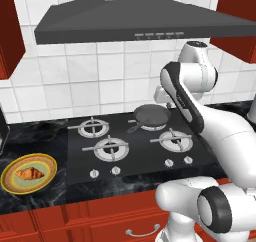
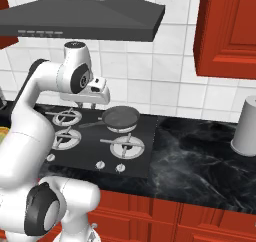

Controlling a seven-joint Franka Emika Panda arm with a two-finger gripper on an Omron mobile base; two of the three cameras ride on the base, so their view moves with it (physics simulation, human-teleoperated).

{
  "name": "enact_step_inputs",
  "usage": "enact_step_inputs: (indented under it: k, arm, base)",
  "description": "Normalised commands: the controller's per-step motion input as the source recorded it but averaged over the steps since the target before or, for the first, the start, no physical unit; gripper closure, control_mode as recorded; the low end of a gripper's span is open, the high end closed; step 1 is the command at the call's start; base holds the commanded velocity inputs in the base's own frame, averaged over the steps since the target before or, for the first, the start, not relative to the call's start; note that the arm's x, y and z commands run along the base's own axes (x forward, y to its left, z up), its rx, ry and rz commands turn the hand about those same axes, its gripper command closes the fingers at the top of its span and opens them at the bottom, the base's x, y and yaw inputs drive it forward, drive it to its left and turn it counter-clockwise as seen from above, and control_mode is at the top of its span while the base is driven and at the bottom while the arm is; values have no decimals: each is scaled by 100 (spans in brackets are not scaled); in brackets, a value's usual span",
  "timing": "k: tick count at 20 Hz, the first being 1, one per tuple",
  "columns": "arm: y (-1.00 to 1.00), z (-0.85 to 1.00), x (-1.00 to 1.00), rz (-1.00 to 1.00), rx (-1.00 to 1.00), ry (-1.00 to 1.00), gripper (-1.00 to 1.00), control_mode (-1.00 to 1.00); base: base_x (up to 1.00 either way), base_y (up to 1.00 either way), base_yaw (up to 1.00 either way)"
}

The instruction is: Pick the croissant and place it on the pan. Then turn on the stove to warm the croissant.

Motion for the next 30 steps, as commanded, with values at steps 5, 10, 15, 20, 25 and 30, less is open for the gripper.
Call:
enact_step_inputs:
  k: [5,10,15,20,25,30]
  arm:
    - [59,0,1,2,-5,1,-100,-100]
    - [100,0,0,9,-9,0,-100,-100]
    - [100,0,-5,10,-5,0,-100,-100]
    - [100,-8,-11,11,0,0,-100,-100]
    - [100,-12,-13,17,0,0,-100,-100]
    - [100,-17,-2,30,0,4,-100,-100]
  base:
    - [0,0,0]
    - [0,0,0]
    - [0,0,0]
    - [0,0,0]
    - [0,0,0]
    - [0,0,0]
